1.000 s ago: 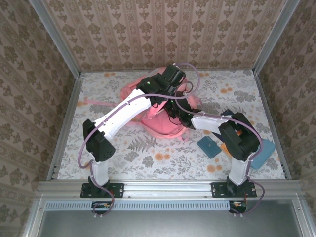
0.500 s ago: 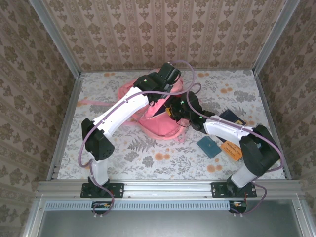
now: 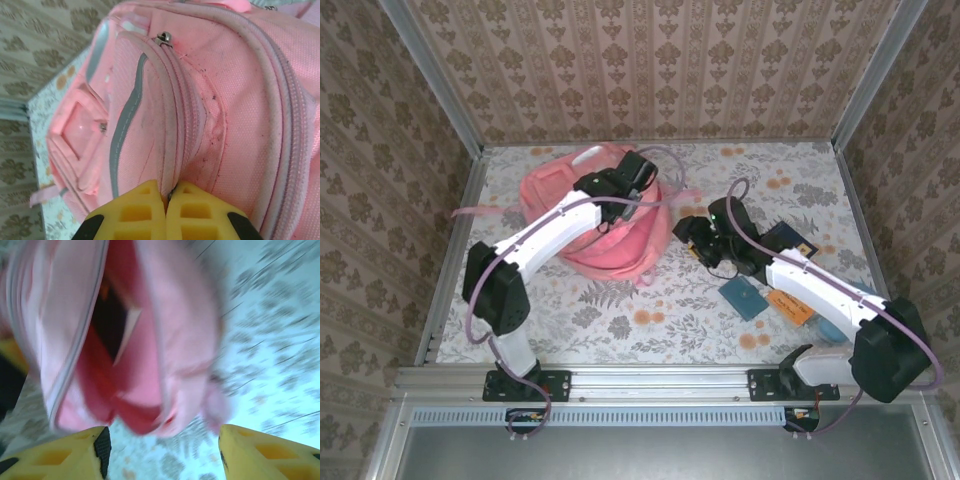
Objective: Pack books, pencil case, and school supplies into a backpack
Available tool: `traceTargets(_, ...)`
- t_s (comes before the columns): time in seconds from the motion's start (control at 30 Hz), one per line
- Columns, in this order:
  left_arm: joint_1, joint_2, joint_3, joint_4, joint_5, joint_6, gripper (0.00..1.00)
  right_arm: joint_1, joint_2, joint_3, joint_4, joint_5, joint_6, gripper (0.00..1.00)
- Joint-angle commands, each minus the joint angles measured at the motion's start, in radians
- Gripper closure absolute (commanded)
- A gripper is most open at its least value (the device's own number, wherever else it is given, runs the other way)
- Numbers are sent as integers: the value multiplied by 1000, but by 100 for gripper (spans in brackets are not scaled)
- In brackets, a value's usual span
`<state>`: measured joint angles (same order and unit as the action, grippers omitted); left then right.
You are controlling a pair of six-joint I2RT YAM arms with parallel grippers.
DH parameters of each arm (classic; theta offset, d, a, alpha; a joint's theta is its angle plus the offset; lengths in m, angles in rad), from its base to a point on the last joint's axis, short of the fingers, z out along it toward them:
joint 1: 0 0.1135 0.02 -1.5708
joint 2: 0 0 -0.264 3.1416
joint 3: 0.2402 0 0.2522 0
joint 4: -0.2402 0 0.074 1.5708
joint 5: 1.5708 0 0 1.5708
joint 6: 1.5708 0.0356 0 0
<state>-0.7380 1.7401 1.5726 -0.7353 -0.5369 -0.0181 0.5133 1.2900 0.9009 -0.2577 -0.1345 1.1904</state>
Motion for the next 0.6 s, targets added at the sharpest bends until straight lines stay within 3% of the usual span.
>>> traceTargets(0.0, 9, -146, -103, 43, 113, -100, 93, -137, 17, 12, -225, 68, -223, 33)
traceTargets(0.1, 14, -207, -194, 59, 174, -184, 76, -261, 75, 47, -273, 70, -331, 27)
traceTargets(0.27, 27, -289, -291, 97, 215, -308, 31, -382, 218, 150, -349, 124, -455, 20)
traceTargets(0.4, 54, -341, -336, 136, 279, -376, 14, -449, 315, 213, -362, 155, -500, 18)
traceTargets(0.57, 83, -382, -377, 172, 336, -411, 1, -508, 457, 297, -414, 209, -548, 17)
